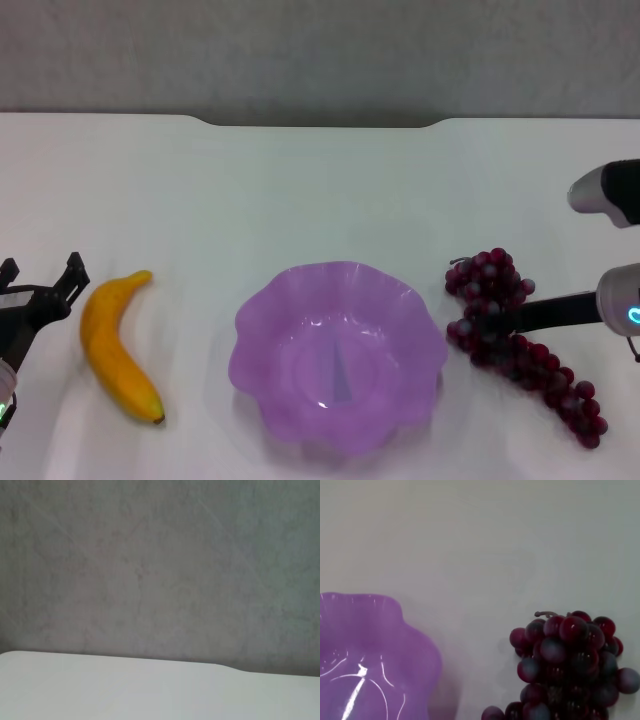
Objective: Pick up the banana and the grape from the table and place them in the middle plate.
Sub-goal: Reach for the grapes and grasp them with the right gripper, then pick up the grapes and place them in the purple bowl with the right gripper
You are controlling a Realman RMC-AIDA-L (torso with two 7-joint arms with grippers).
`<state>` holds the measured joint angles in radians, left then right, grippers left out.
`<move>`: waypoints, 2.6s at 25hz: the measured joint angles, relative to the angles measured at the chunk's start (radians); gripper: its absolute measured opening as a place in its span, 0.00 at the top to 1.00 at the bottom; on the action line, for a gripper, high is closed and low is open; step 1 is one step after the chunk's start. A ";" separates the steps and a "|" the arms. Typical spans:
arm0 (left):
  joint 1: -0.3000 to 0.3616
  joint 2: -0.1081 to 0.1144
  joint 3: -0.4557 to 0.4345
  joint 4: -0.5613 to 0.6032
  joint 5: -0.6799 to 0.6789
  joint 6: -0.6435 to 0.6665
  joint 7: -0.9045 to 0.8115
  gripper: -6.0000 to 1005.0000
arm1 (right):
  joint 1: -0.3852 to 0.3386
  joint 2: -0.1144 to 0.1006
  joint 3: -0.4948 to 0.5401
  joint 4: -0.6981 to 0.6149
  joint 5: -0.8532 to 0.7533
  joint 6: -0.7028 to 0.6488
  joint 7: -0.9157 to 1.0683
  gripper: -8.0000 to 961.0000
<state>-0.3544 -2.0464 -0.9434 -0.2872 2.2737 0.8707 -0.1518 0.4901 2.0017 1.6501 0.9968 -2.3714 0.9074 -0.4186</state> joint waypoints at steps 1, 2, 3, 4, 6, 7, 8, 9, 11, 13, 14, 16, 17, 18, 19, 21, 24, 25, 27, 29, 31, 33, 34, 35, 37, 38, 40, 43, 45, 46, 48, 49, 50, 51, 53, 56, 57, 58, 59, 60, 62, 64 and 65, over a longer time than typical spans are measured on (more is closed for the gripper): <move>0.000 0.000 0.000 0.000 0.000 -0.001 0.000 0.11 | 0.000 0.000 -0.008 -0.005 0.001 -0.008 0.000 0.08; 0.000 0.000 0.000 0.000 0.000 -0.002 0.000 0.11 | 0.002 0.000 -0.015 -0.012 0.002 -0.015 0.000 0.08; 0.000 0.000 0.000 0.000 0.000 -0.004 0.000 0.11 | 0.005 0.000 -0.023 -0.020 0.005 -0.020 0.000 0.08; 0.000 0.000 0.000 0.000 0.000 -0.005 0.000 0.11 | 0.009 0.000 -0.029 -0.030 0.011 -0.025 0.000 0.08; 0.000 0.000 -0.001 0.000 0.000 -0.006 0.000 0.11 | 0.019 0.000 -0.042 -0.053 0.027 -0.031 -0.001 0.08; 0.000 0.000 -0.001 0.000 0.000 -0.006 0.000 0.11 | 0.024 0.000 -0.046 -0.064 0.032 -0.035 -0.002 0.08; 0.000 0.000 -0.002 -0.001 0.000 -0.006 0.000 0.11 | 0.029 0.000 -0.049 -0.074 0.035 -0.038 -0.004 0.08; 0.000 0.000 -0.002 -0.001 0.000 -0.006 0.000 0.11 | 0.034 0.000 -0.051 -0.087 0.036 -0.043 -0.004 0.08; 0.000 0.000 -0.001 -0.001 0.000 -0.006 0.000 0.11 | 0.047 0.000 -0.054 -0.115 0.036 -0.051 -0.005 0.08; 0.000 0.000 -0.001 -0.001 0.000 -0.006 0.000 0.11 | 0.059 0.000 -0.056 -0.137 0.036 -0.056 -0.005 0.08; 0.000 0.000 -0.001 -0.002 0.000 -0.006 0.000 0.11 | 0.064 0.000 -0.060 -0.145 0.036 -0.059 -0.005 0.08; 0.000 0.000 -0.001 -0.002 0.000 -0.006 0.000 0.11 | 0.067 0.000 -0.064 -0.151 0.035 -0.065 -0.005 0.08; 0.000 0.000 -0.001 -0.002 0.000 -0.006 0.000 0.11 | 0.068 0.000 -0.064 -0.153 0.035 -0.068 -0.005 0.08; 0.000 0.000 0.000 -0.003 0.000 -0.006 0.000 0.11 | 0.068 0.000 -0.065 -0.155 0.035 -0.071 -0.006 0.08; 0.000 0.000 0.000 -0.003 0.000 -0.006 0.000 0.11 | 0.068 0.000 -0.065 -0.160 0.035 -0.074 -0.006 0.08; 0.000 0.000 0.000 -0.003 0.000 -0.006 0.000 0.11 | 0.070 0.000 -0.066 -0.169 0.035 -0.082 -0.007 0.08; 0.000 0.000 0.000 -0.004 0.000 -0.006 0.000 0.11 | 0.076 0.000 -0.084 -0.183 0.035 -0.104 -0.007 0.08; 0.000 0.000 0.000 -0.004 0.000 -0.006 0.000 0.11 | 0.077 0.000 -0.092 -0.187 0.035 -0.110 -0.007 0.08; 0.000 0.000 0.001 -0.004 0.000 -0.005 0.000 0.11 | 0.081 0.001 -0.110 -0.191 0.035 -0.127 -0.008 0.08; 0.000 -0.001 0.002 -0.004 0.000 -0.005 0.000 0.11 | 0.081 0.001 -0.114 -0.191 0.035 -0.129 -0.008 0.08; 0.000 -0.001 0.002 -0.004 0.000 -0.005 0.000 0.11 | 0.081 0.001 -0.117 -0.191 0.035 -0.132 -0.008 0.08; 0.000 -0.001 0.002 -0.005 0.000 -0.005 0.000 0.11 | 0.081 0.001 -0.122 -0.191 0.035 -0.137 -0.008 0.08; 0.000 -0.001 0.002 -0.005 0.000 -0.005 0.000 0.11 | 0.081 0.002 -0.125 -0.192 0.035 -0.140 -0.008 0.08; 0.000 -0.001 0.002 -0.006 0.000 -0.005 0.000 0.11 | 0.081 0.002 -0.129 -0.192 0.035 -0.142 -0.008 0.08; 0.000 -0.002 0.002 -0.006 0.000 -0.005 0.000 0.11 | 0.081 0.002 -0.138 -0.195 0.035 -0.146 -0.007 0.08; 0.000 -0.002 0.002 -0.006 0.000 -0.005 0.000 0.11 | 0.081 0.002 -0.142 -0.198 0.035 -0.149 -0.006 0.08; 0.000 -0.002 0.001 -0.006 0.000 -0.005 0.000 0.11 | 0.081 0.002 -0.149 -0.203 0.035 -0.154 -0.003 0.11; 0.001 -0.002 -0.003 -0.006 0.000 -0.005 0.000 0.11 | 0.081 0.002 -0.151 -0.204 0.035 -0.155 -0.003 0.19; 0.001 -0.002 -0.005 -0.006 0.000 -0.005 0.000 0.11 | 0.081 0.002 -0.153 -0.204 0.035 -0.155 -0.003 0.24; 0.001 -0.002 -0.005 -0.005 0.000 -0.006 0.000 0.11 | 0.081 0.002 -0.153 -0.204 0.035 -0.155 -0.004 0.27; 0.002 -0.002 -0.005 -0.005 0.000 -0.006 0.000 0.11 | 0.080 0.002 -0.154 -0.204 0.034 -0.156 -0.006 0.31; 0.002 -0.002 -0.005 -0.004 0.000 -0.006 0.000 0.11 | 0.080 0.002 -0.154 -0.204 0.033 -0.159 -0.006 0.33; 0.002 -0.002 -0.005 -0.004 0.000 -0.006 0.000 0.11 | 0.081 0.002 -0.155 -0.204 0.031 -0.163 -0.006 0.34; 0.002 -0.002 -0.005 -0.004 0.000 -0.006 0.000 0.11 | 0.080 0.002 -0.156 -0.204 0.029 -0.168 -0.006 0.36; 0.002 -0.002 -0.005 -0.004 0.000 -0.006 0.000 0.11 | 0.080 0.002 -0.164 -0.204 0.028 -0.180 -0.007 0.39; 0.001 -0.002 -0.005 -0.003 0.000 -0.006 0.000 0.11 | 0.078 0.001 -0.187 -0.204 0.027 -0.201 -0.008 0.42; 0.001 -0.002 -0.005 -0.003 0.000 -0.006 0.000 0.11 | 0.077 0.001 -0.194 -0.204 0.026 -0.207 -0.008 0.43; 0.001 -0.002 -0.005 -0.002 0.000 -0.006 0.000 0.11 | 0.076 0.001 -0.198 -0.204 0.026 -0.211 -0.008 0.44; 0.002 -0.001 -0.005 -0.002 0.000 -0.006 0.000 0.11 | 0.075 0.001 -0.201 -0.204 0.026 -0.214 -0.009 0.45; 0.002 -0.001 -0.005 -0.002 0.000 -0.006 0.000 0.11 | 0.075 0.000 -0.204 -0.204 0.026 -0.217 -0.009 0.46; 0.002 -0.001 -0.005 -0.002 0.000 -0.006 0.000 0.11 | 0.075 0.000 -0.208 -0.204 0.026 -0.220 -0.009 0.47; 0.002 -0.001 -0.005 -0.002 0.000 -0.006 0.000 0.11 | 0.075 0.001 -0.209 -0.204 0.026 -0.221 -0.009 0.49; 0.002 -0.001 -0.005 -0.002 0.000 -0.006 0.000 0.11 | 0.075 0.001 -0.210 -0.204 0.026 -0.222 -0.009 0.50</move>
<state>-0.3526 -2.0474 -0.9479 -0.2896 2.2733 0.8652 -0.1518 0.5654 2.0030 1.4403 0.7930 -2.3456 0.6850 -0.4280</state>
